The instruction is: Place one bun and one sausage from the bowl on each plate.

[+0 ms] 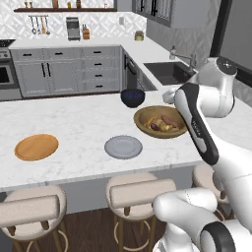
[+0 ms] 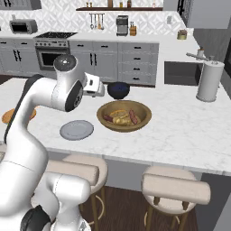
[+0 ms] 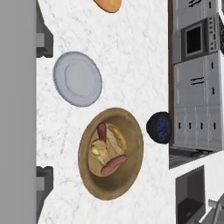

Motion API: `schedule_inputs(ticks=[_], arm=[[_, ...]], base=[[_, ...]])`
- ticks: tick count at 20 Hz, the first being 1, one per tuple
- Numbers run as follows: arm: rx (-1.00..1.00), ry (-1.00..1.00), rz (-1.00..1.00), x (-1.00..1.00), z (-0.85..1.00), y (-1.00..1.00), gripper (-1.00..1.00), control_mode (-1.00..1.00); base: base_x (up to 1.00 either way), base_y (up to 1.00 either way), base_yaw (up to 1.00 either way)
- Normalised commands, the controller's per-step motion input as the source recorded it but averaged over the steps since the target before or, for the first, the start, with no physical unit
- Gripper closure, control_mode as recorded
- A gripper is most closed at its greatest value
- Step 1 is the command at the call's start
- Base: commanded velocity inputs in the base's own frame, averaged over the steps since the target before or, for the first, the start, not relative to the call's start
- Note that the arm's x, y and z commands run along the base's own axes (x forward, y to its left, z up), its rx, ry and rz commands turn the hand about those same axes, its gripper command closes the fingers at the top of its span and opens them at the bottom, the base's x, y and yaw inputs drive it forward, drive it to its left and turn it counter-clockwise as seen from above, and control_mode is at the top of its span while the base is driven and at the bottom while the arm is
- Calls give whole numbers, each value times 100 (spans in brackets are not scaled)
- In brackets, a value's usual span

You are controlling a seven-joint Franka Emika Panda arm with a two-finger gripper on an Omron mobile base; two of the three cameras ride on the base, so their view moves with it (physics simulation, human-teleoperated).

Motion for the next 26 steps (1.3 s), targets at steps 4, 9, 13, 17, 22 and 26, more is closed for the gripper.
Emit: schedule_inputs(ticks=[4, 9, 13, 17, 22, 26], arm=[[4, -3, 0, 68, -18, -22, -100, -100], [8, -7, 0, 94, -11, -13, -100, -100], [2, 4, 0, 78, -5, -25, -100, -100], [1, 14, 0, 54, -17, -43, -100, -100], [0, 16, 0, 40, -29, -15, -100, -100], [0, 14, 0, 8, -25, -7, -100, -100]], base=[[0, 0, 0], [0, 0, 0], [0, 0, 0], [0, 0, 0], [0, 0, 0], [0, 0, 0]])
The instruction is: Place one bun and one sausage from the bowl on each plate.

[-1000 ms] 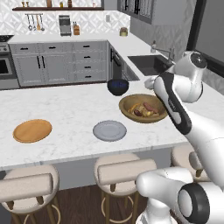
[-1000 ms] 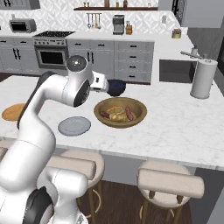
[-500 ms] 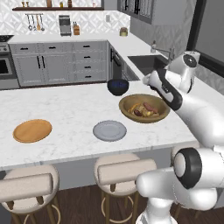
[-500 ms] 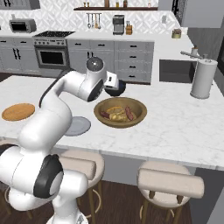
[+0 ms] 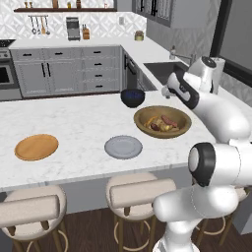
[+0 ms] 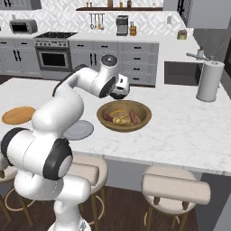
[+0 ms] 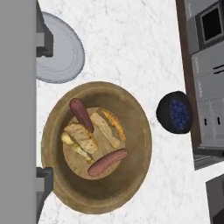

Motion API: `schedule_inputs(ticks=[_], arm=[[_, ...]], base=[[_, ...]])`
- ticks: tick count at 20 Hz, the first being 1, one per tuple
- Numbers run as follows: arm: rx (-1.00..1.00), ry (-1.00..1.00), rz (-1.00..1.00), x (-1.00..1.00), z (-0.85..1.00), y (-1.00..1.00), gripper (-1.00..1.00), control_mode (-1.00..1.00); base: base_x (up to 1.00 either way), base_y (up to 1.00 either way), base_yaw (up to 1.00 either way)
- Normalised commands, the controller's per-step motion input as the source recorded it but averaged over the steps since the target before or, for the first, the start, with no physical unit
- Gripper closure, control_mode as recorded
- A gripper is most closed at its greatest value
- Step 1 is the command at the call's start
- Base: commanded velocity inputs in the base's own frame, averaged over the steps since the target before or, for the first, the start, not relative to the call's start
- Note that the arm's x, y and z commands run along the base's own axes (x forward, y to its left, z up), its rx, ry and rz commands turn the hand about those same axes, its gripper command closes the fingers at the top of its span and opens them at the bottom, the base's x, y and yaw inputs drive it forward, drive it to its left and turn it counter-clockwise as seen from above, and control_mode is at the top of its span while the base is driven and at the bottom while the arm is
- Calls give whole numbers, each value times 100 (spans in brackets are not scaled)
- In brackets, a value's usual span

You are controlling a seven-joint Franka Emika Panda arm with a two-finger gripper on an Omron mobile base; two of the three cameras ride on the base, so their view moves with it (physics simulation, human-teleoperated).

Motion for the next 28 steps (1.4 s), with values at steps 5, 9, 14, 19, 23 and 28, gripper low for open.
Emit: schedule_inputs(ticks=[5, 9, 14, 19, 23, 28], arm=[[-12, 11, 0, 11, -51, -7, -100, -100], [-24, 5, 0, 11, -58, -23, -100, -100], [0, 14, 2, 10, -28, 0, -100, -100], [0, 10, 0, 22, -39, -7, -100, -100], [0, 3, 0, 25, -21, -23, -100, -100], [0, 4, 0, 12, -35, -9, -100, -100]], base=[[0, 0, 0], [0, 0, 0], [0, 0, 0], [0, 0, 0], [0, 0, 0], [0, 0, 0]])
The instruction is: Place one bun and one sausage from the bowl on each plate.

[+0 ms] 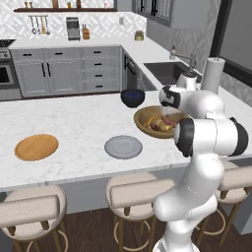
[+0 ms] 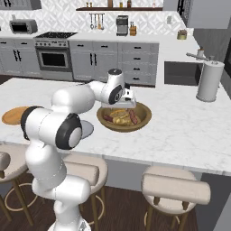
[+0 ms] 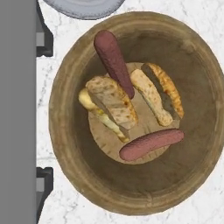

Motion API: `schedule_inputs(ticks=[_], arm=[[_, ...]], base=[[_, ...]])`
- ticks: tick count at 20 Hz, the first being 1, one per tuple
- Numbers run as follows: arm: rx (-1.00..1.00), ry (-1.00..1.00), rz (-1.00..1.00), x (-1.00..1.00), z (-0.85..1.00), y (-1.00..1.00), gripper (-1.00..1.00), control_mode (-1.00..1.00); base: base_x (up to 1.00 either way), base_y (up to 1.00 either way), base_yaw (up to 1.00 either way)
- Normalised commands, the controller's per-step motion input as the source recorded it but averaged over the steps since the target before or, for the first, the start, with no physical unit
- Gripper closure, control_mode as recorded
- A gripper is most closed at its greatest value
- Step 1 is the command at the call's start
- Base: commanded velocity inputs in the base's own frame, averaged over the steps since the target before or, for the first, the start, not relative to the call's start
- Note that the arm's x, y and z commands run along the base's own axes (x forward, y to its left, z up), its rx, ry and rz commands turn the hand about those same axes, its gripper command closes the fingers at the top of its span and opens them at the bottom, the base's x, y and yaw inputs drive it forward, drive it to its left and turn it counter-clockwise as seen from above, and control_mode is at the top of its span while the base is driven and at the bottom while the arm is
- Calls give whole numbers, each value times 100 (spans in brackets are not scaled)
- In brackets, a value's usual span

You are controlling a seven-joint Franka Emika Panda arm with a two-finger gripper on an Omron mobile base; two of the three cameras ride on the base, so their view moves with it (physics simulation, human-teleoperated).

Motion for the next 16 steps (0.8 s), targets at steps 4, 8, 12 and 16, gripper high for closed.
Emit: schedule_inputs(ticks=[4, 8, 12, 16], arm=[[0, 3, 0, 17, -42, 0, -100, -100], [0, 3, 0, 35, -19, -11, -100, -100], [0, 3, 0, 38, -30, -7, -100, -100], [0, 1, 0, 44, -14, -17, -100, -100]], base=[[0, 0, 0], [0, 0, 0], [0, 0, 0], [0, 0, 0]])
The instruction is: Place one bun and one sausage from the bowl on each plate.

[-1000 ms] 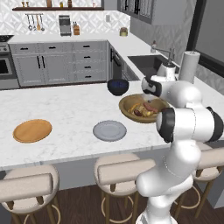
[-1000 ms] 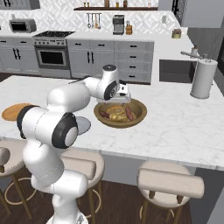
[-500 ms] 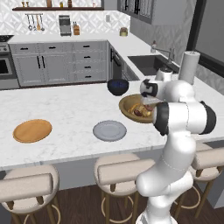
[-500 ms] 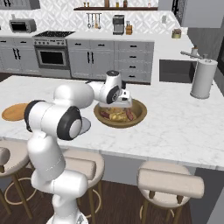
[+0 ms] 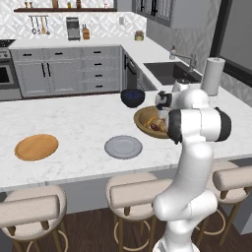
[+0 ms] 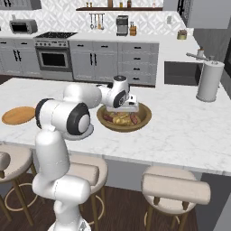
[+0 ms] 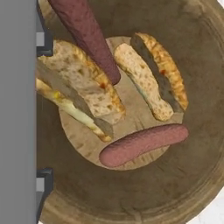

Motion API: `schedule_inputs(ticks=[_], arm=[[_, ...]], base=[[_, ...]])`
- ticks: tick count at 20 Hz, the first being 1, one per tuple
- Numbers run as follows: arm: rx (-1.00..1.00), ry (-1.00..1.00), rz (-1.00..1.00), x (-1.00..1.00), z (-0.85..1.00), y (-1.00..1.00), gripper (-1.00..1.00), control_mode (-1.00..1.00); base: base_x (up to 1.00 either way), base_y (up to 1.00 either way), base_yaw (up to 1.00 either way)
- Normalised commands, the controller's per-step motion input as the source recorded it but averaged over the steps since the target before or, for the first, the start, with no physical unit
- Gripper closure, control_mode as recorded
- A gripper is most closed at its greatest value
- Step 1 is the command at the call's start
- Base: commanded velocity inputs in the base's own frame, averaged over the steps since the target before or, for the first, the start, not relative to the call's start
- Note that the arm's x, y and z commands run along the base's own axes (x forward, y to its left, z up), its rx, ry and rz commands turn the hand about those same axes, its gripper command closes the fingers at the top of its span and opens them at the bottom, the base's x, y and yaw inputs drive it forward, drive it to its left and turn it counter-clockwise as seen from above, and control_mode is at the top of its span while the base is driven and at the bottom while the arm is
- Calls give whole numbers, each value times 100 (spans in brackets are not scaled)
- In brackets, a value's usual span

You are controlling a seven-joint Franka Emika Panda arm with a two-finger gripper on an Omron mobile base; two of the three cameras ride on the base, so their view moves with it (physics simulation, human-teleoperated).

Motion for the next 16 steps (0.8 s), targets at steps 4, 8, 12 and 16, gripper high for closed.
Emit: schedule_inputs(ticks=[4, 8, 12, 16], arm=[[0, 3, 0, 50, -12, -16, -100, -100], [-1, 4, 0, 35, -29, -6, -100, -100], [-4, 2, 0, 27, -42, -1, -100, -100], [-7, 0, 1, 20, -32, -5, -100, -100]], base=[[0, 0, 0], [0, 0, 0], [0, 0, 0], [0, 0, 0]])
